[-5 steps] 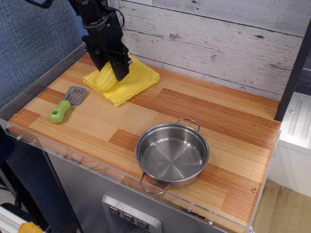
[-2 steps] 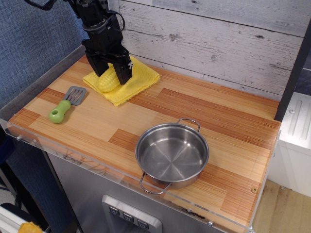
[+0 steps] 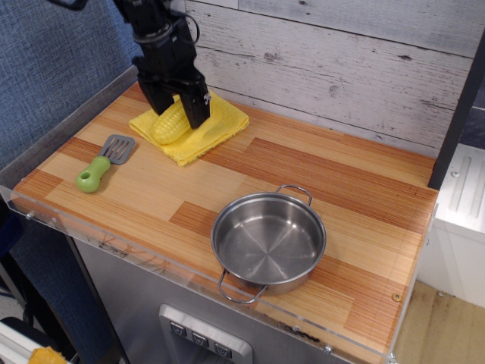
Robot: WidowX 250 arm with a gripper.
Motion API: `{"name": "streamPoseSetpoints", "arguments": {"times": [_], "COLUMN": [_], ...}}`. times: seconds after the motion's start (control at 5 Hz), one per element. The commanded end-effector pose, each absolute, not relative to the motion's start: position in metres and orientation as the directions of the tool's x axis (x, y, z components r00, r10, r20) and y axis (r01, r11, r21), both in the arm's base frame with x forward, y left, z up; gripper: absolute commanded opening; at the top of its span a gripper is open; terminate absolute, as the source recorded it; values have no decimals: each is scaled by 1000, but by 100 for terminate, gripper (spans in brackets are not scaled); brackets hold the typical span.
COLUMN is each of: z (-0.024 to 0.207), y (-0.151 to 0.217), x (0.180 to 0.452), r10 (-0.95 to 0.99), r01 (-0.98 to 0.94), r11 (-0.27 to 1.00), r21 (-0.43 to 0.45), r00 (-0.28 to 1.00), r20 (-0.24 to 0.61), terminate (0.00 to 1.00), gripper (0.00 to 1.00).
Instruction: Put the corn on the yellow rectangle.
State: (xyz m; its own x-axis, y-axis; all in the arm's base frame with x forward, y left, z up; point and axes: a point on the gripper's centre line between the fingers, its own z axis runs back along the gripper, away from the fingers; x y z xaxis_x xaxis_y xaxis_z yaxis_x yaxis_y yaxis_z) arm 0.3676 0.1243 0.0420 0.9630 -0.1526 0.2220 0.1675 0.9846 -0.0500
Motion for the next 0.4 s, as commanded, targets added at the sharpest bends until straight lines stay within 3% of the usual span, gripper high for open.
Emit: {"name": "streamPoseSetpoints", "arguments": {"times": [0.0, 0.2], "z": [148, 162], "y": [105, 91], "x": [391, 386], "r10": [-301, -364], "r01": [306, 353], "r11": [951, 931], "r21": [45, 94], "r00": [883, 866], "r20": [361, 345], "terminate": [0, 0], "gripper": [100, 100]}}
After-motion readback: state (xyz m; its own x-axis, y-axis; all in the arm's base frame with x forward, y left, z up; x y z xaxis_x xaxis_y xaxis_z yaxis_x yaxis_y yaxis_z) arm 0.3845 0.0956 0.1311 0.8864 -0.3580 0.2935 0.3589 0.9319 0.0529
